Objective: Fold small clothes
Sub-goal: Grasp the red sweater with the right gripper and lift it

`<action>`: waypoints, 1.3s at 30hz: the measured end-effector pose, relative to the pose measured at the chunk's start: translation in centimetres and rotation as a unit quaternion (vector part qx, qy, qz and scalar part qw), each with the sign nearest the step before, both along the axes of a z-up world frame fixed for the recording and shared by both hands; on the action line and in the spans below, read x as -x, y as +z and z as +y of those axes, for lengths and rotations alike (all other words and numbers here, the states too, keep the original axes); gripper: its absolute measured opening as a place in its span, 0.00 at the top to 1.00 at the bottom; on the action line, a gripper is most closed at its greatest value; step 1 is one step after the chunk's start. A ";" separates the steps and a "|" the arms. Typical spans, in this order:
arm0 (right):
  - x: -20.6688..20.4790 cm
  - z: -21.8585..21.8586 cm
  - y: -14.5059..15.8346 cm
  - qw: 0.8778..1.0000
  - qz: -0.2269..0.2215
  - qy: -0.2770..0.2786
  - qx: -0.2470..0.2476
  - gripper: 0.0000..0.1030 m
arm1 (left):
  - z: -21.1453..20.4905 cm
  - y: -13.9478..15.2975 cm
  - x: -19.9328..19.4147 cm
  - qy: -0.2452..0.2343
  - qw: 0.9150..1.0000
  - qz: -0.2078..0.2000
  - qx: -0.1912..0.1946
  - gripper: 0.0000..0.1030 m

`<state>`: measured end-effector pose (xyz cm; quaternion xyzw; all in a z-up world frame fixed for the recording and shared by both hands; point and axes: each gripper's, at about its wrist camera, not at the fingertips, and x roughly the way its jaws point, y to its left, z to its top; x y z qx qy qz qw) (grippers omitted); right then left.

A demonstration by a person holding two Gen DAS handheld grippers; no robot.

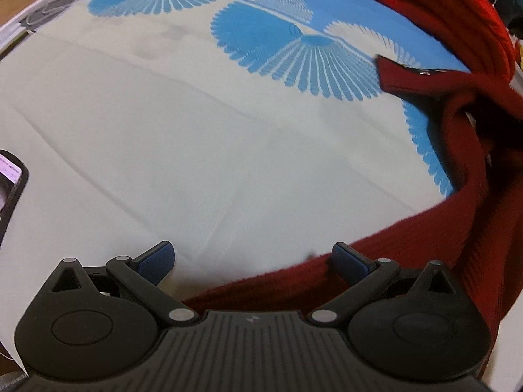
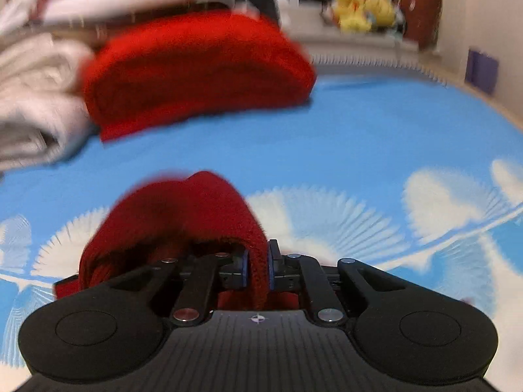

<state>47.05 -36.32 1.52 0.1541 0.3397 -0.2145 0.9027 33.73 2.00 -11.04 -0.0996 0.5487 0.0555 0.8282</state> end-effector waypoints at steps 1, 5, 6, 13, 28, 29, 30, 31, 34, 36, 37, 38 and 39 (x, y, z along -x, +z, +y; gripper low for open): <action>2.9 -2.3 1.2 0.999 -0.019 -0.023 -0.034 0.90 | 0.0 0.2 0.1 0.001 1.000 -0.005 -0.002 0.01; 16.4 -11.6 1.4 0.976 -0.052 -0.183 -0.104 0.89 | -0.4 0.6 0.6 0.006 1.000 -0.014 0.001 0.01; 20.4 -14.4 0.1 0.957 -0.044 -0.259 -0.124 0.89 | -0.5 0.6 0.7 0.008 1.000 -0.015 0.003 0.01; 34.6 -18.0 -6.7 0.872 0.021 -0.462 -0.164 0.37 | -1.9 0.9 1.7 0.007 0.999 -0.035 -0.009 0.01; 25.9 -11.5 -7.6 0.972 0.083 -0.178 -0.131 0.05 | -8.4 -0.3 1.3 -0.108 0.993 -0.039 0.041 0.00; 25.0 -11.5 -8.1 0.975 0.095 -0.166 -0.109 0.06 | -8.9 -0.8 1.2 -0.116 0.992 -0.027 0.039 0.00; 24.0 -11.1 -8.6 0.978 0.108 -0.153 -0.087 0.15 | -9.6 -1.5 1.0 -0.123 0.992 -0.010 0.029 0.01; 22.8 -10.9 -9.0 0.979 0.129 -0.149 -0.055 0.21 | -10.4 -2.1 1.0 -0.133 0.991 -0.004 0.002 0.01; 19.5 -10.0 -9.3 0.976 0.161 -0.148 0.024 0.59 | -11.8 -2.4 1.5 -0.154 0.986 -0.026 -0.049 0.00; 16.6 -10.5 -9.6 0.973 0.183 -0.133 0.049 0.65 | -11.3 -2.4 1.2 -0.142 0.989 -0.019 -0.038 0.00; 14.5 -10.9 -9.8 0.971 0.193 -0.130 0.058 0.65 | -11.0 -2.4 1.0 -0.138 0.990 -0.016 -0.036 0.00; 12.7 -11.2 -10.0 0.970 0.201 -0.122 0.059 0.66 | -10.7 -2.3 0.8 -0.132 0.990 -0.012 -0.038 0.00; 11.9 -10.8 -10.2 0.969 0.211 -0.115 0.057 0.66 | -10.3 -2.3 0.9 -0.128 0.991 -0.009 -0.037 0.00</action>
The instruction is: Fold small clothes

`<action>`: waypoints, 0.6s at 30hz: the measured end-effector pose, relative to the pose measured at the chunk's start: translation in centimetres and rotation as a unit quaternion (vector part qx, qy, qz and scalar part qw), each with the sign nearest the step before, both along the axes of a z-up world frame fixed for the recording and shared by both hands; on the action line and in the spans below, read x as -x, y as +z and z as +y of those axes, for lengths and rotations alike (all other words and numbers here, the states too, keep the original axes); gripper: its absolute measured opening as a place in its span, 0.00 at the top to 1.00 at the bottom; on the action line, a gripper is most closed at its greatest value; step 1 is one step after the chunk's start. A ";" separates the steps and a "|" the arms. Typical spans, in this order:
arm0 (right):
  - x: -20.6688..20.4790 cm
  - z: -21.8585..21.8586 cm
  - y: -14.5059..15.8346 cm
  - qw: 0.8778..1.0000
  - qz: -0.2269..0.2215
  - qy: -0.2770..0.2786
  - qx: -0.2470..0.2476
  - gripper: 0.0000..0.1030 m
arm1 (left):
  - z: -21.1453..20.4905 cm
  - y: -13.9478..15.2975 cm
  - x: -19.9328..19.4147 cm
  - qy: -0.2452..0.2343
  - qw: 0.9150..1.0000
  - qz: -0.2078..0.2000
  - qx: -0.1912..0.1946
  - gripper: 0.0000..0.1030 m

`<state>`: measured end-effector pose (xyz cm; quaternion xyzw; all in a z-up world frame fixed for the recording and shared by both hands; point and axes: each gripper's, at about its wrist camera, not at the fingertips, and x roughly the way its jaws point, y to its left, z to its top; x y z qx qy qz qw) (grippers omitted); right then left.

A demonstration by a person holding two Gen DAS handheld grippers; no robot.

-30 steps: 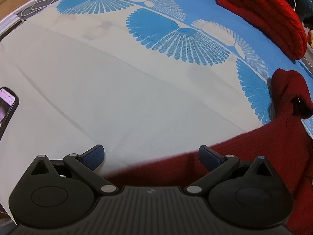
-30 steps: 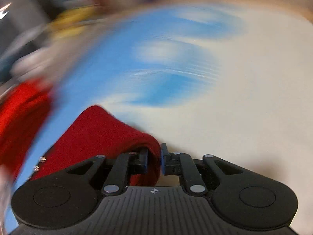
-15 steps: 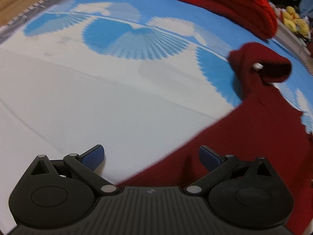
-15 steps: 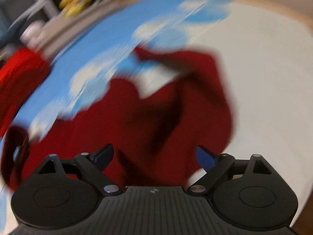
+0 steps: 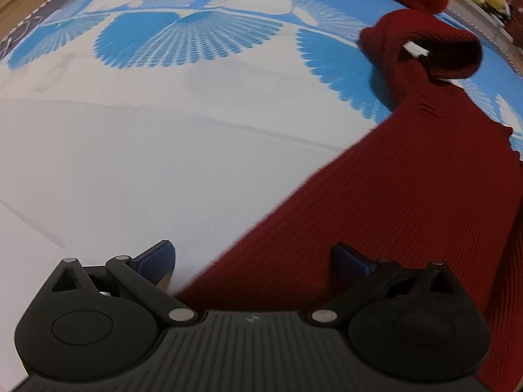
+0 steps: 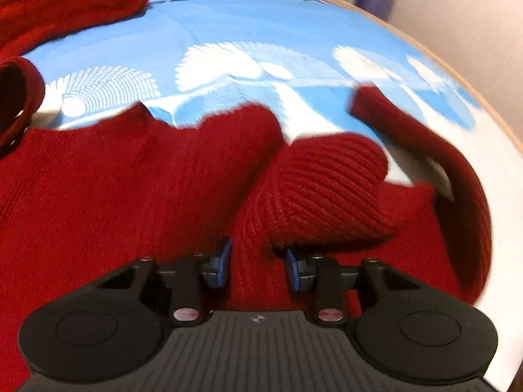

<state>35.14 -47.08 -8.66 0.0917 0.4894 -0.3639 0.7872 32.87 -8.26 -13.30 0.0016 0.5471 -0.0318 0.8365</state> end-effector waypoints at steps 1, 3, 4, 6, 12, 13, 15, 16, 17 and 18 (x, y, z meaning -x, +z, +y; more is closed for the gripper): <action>-2.1 -0.3 -0.1 1.000 0.008 0.002 -0.001 0.66 | 0.4 0.1 -0.1 0.004 1.000 0.004 0.004 0.00; -5.8 -0.2 -0.1 1.000 0.005 0.020 0.002 0.69 | 1.4 0.5 -0.1 0.013 1.000 0.013 0.006 0.00; -7.8 0.1 0.0 0.999 -0.004 0.036 0.007 0.70 | 1.8 0.6 -0.1 0.015 1.000 0.015 0.010 0.00; -11.1 1.4 0.9 0.997 -0.038 0.072 0.014 0.72 | 2.5 0.8 0.2 0.021 0.999 0.018 0.021 0.00; -14.8 3.0 5.2 0.979 -0.149 0.126 -0.053 0.44 | 2.6 0.9 -0.1 0.014 0.999 0.017 0.029 0.00; -14.0 2.6 5.6 0.980 -0.148 0.119 -0.052 0.34 | 2.7 0.9 -0.2 0.016 0.999 0.019 0.033 0.00; -11.4 2.0 6.3 0.984 -0.143 0.100 -0.039 0.19 | 3.0 1.0 -0.5 0.021 0.999 0.022 0.039 0.00; -9.3 1.3 6.8 0.984 -0.140 0.098 -0.039 0.19 | 3.2 1.1 -0.4 0.026 0.998 0.023 0.043 0.00; -7.0 0.6 7.1 0.984 -0.141 0.097 -0.042 0.19 | 3.4 1.2 -0.4 0.031 0.998 0.025 0.048 0.00; -4.2 0.1 7.3 0.984 -0.143 0.091 -0.047 0.19 | 3.6 1.2 -0.4 0.036 0.998 0.027 0.051 0.00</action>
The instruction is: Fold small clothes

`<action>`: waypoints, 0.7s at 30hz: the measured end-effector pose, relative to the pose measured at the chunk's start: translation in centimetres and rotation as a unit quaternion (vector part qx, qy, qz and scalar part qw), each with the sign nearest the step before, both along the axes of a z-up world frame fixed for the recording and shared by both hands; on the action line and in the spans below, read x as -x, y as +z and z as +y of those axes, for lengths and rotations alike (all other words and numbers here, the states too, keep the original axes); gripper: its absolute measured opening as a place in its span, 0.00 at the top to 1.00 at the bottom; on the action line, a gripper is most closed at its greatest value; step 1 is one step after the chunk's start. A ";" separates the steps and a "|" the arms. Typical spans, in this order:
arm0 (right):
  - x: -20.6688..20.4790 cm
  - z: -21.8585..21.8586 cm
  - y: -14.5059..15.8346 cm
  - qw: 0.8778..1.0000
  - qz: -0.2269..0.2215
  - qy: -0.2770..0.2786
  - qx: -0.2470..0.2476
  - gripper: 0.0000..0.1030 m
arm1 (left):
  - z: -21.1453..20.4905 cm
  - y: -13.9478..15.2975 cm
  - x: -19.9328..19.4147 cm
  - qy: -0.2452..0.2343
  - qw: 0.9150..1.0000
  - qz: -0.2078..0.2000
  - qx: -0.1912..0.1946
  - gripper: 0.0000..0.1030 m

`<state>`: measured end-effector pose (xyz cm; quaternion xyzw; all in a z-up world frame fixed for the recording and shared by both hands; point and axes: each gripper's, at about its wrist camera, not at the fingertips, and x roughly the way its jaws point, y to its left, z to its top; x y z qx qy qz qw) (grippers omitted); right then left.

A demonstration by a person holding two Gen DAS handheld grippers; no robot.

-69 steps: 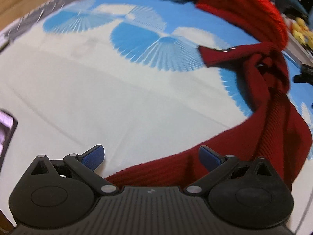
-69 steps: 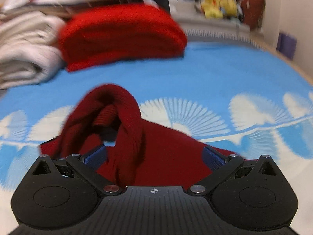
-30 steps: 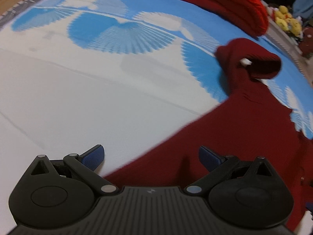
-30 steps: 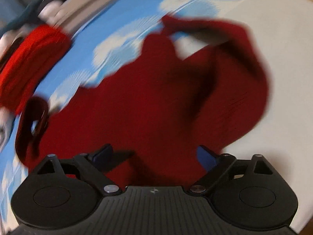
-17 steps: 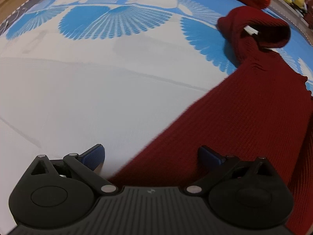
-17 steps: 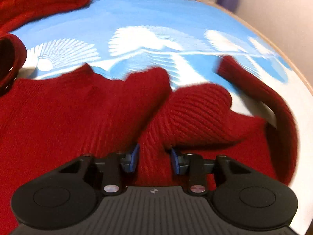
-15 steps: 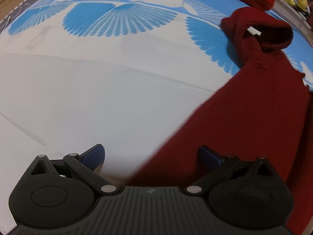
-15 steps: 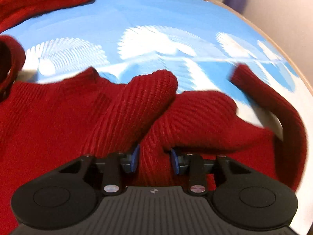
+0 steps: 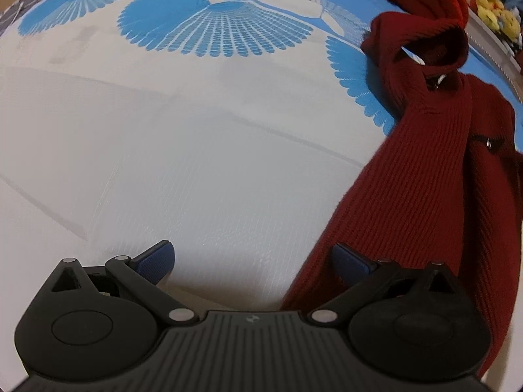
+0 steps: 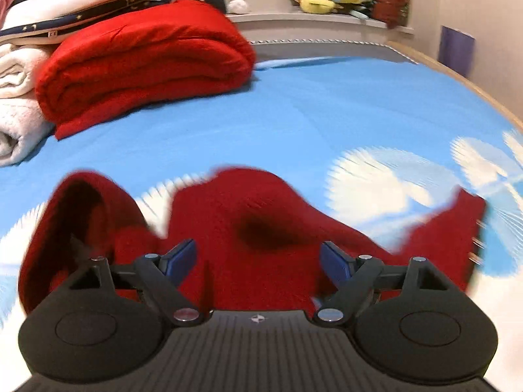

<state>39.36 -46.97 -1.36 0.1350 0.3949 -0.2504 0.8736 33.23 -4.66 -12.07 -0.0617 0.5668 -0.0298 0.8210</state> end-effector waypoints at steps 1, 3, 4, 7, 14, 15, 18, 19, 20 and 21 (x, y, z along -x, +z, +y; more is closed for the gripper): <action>3.2 -0.5 0.1 1.000 0.002 -0.006 -0.008 0.19 | 0.2 0.1 0.0 0.006 1.000 0.003 0.004 0.00; 9.5 -0.5 -0.4 0.999 0.017 -0.023 -0.021 0.21 | 0.5 0.2 0.2 0.016 1.000 0.006 0.013 0.00; 12.0 -0.3 -1.0 0.999 0.026 -0.028 -0.025 0.23 | 0.5 0.3 0.3 0.021 1.000 0.008 0.016 0.00; 18.3 1.1 -3.4 0.997 0.045 -0.014 -0.059 0.43 | 0.3 0.4 0.8 0.023 1.000 0.006 0.016 0.00; 19.5 6.6 -5.7 0.997 0.027 0.064 -0.035 0.42 | -0.2 0.6 2.2 0.014 1.000 -0.007 0.012 0.00; 18.6 6.9 -5.9 0.997 0.025 0.067 -0.033 0.40 | -0.2 0.7 2.3 0.013 1.000 -0.008 0.010 0.00; 15.7 7.7 -8.1 0.996 0.061 0.066 -0.019 0.39 | 0.3 0.7 2.0 0.016 1.000 -0.010 0.005 0.00; 15.5 7.8 -8.3 0.997 0.054 0.061 -0.015 0.42 | 0.6 0.8 1.9 0.020 1.000 -0.009 0.007 0.00; 15.4 7.7 -8.1 0.996 0.051 0.066 -0.026 0.68 | 0.9 0.9 1.8 0.024 1.000 -0.008 0.012 0.00; 15.3 7.7 -7.9 0.994 0.045 0.084 -0.062 0.89 | 1.3 1.0 1.6 0.026 0.999 -0.007 0.020 0.00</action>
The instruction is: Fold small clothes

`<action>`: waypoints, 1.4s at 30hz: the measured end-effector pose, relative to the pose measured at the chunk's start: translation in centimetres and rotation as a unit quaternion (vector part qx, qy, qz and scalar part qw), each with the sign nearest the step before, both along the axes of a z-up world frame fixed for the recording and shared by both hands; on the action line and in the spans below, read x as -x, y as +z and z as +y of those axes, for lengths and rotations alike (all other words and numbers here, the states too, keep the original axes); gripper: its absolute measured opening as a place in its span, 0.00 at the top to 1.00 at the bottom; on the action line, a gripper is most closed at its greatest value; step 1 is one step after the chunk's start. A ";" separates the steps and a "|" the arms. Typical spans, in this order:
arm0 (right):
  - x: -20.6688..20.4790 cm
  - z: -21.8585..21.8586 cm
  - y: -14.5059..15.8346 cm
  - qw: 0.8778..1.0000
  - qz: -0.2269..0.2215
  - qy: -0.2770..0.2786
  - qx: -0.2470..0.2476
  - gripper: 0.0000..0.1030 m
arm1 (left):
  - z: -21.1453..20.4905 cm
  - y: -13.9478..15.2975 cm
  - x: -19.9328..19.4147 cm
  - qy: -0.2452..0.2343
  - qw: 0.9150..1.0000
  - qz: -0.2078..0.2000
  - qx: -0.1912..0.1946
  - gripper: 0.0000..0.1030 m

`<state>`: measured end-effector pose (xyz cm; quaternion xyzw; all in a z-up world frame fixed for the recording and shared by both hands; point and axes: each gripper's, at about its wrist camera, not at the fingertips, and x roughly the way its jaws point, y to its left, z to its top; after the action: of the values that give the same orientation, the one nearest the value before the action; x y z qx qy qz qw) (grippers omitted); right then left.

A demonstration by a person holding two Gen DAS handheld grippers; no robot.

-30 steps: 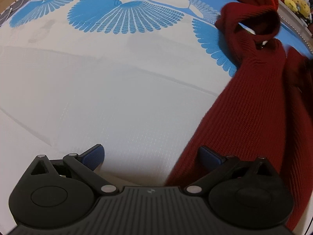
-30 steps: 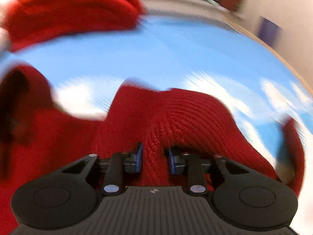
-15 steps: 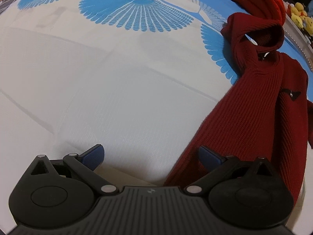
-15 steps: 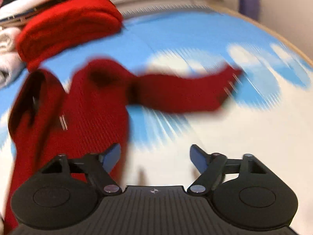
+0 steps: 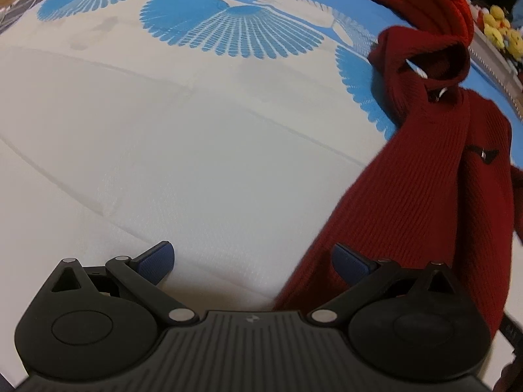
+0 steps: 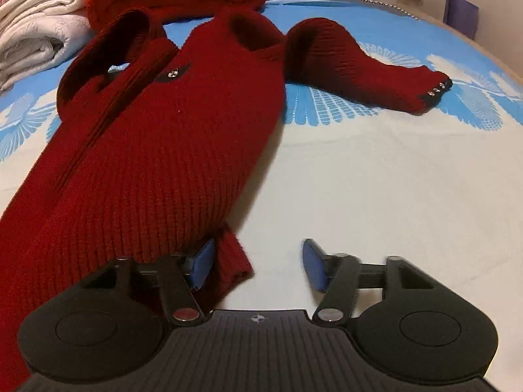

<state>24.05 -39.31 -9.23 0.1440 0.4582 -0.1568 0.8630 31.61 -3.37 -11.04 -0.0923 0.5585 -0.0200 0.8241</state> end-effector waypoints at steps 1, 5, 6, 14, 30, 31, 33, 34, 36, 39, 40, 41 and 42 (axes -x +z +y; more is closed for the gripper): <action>0.0 0.2 0.4 1.000 0.007 -0.006 -0.011 0.90 | 0.3 0.2 -0.1 0.001 1.000 0.000 0.006 0.00; 2.2 0.5 3.9 1.000 0.018 -0.012 0.010 0.91 | 0.8 0.9 -0.5 0.009 1.000 -0.006 0.017 0.00; 3.5 0.0 5.3 1.000 0.012 -0.027 0.005 0.91 | 0.8 1.1 -0.4 0.010 1.000 -0.007 0.021 0.00; 15.8 -3.7 13.5 0.991 0.018 -0.103 0.087 0.91 | -0.1 1.4 0.5 -0.009 1.000 -0.027 -0.014 0.00; 13.1 -7.3 9.7 0.990 0.004 -0.129 0.049 0.24 | -3.6 1.3 2.2 -0.082 0.995 -0.061 -0.020 0.00; 11.4 -7.8 9.3 0.991 0.001 -0.122 0.046 0.22 | -3.9 1.1 2.0 -0.087 0.994 -0.059 -0.023 0.00; 7.3 -8.3 7.6 0.992 0.006 -0.116 0.050 0.20 | -4.2 0.6 1.6 -0.094 0.994 -0.051 -0.034 0.00; 6.0 -8.4 6.9 0.992 0.012 -0.115 0.052 0.19 | -4.3 0.3 1.4 -0.097 0.993 -0.046 -0.039 0.00; 2.9 -8.4 5.0 0.991 0.026 -0.116 0.060 0.18 | -4.4 -0.2 1.1 -0.099 0.993 -0.038 -0.043 0.00; -1.7 -8.5 2.5 0.990 0.042 -0.118 0.064 0.18 | -4.3 -0.6 0.8 -0.101 0.994 -0.030 -0.042 0.00; -2.9 -8.5 2.0 0.990 0.040 -0.118 0.072 0.18 | -4.4 -0.8 0.8 -0.100 0.994 -0.028 -0.044 0.00; -4.1 -8.7 1.4 0.989 0.036 -0.117 0.083 0.18 | -4.5 -1.0 0.6 -0.098 0.994 -0.025 -0.048 0.00; -5.2 -8.6 0.8 0.989 0.035 -0.115 0.092 0.18 | -4.6 -1.1 0.6 -0.097 0.994 -0.021 -0.051 0.00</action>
<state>29.22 -47.91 -8.43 0.1105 0.4521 -0.3009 0.8323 30.99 -8.01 -12.18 0.0046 0.5473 -0.0738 0.8336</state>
